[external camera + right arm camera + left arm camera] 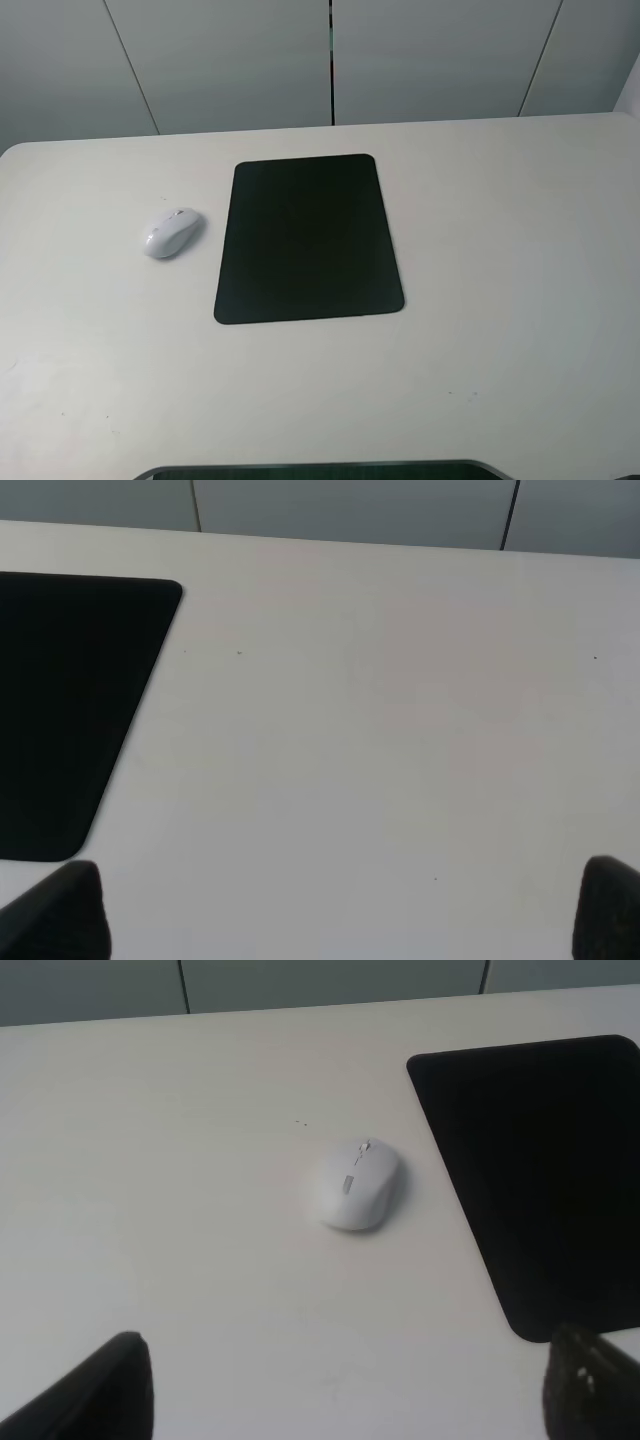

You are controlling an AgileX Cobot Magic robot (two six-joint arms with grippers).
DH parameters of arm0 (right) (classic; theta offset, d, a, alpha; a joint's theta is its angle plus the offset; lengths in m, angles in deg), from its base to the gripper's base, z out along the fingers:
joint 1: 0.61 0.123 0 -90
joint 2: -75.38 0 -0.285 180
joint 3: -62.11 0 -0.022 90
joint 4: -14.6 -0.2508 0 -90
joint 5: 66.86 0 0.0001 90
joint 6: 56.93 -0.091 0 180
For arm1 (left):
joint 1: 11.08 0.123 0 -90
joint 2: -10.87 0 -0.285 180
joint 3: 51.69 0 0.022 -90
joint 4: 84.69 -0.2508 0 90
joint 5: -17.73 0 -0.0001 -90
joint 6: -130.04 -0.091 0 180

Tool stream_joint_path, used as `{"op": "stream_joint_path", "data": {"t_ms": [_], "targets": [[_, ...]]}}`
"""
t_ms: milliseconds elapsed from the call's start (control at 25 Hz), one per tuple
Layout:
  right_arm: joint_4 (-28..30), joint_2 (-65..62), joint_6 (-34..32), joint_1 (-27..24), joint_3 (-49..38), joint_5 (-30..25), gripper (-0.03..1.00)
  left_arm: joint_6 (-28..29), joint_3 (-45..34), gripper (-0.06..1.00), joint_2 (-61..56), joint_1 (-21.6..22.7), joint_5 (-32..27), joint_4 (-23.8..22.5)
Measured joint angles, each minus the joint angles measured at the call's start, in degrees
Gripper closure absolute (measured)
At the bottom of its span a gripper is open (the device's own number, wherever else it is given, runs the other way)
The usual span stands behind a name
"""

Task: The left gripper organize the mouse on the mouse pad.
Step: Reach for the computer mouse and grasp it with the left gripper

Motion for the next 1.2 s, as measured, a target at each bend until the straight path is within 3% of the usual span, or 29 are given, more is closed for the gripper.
{"op": "stream_joint_path", "data": {"t_ms": [200, 400, 720, 960, 1200], "targets": [[0.00, 0.00, 0.00, 0.00, 0.00, 0.00, 0.27, 0.00, 0.35, 0.20, 3.00, 0.00, 0.58, -0.25], [0.00, 0.00, 0.00, 0.00, 0.00, 0.00, 0.27, -0.46, 1.76, 0.20, 12.46, 0.00, 6.20, -0.53], [0.00, 0.00, 0.00, 0.00, 0.00, 0.00, 0.27, -4.54, 7.31, 0.20, 37.24, 0.00, 13.56, -0.64], [0.00, 0.00, 0.00, 0.00, 0.00, 0.04, 0.27, -7.35, 15.98, 0.20, 59.44, -0.13, 14.20, -0.64], [0.00, 0.00, 0.00, 0.00, 0.00, 0.04, 0.27, -10.18, 26.24, 0.20, 77.18, -4.48, 13.16, -1.31]]}}
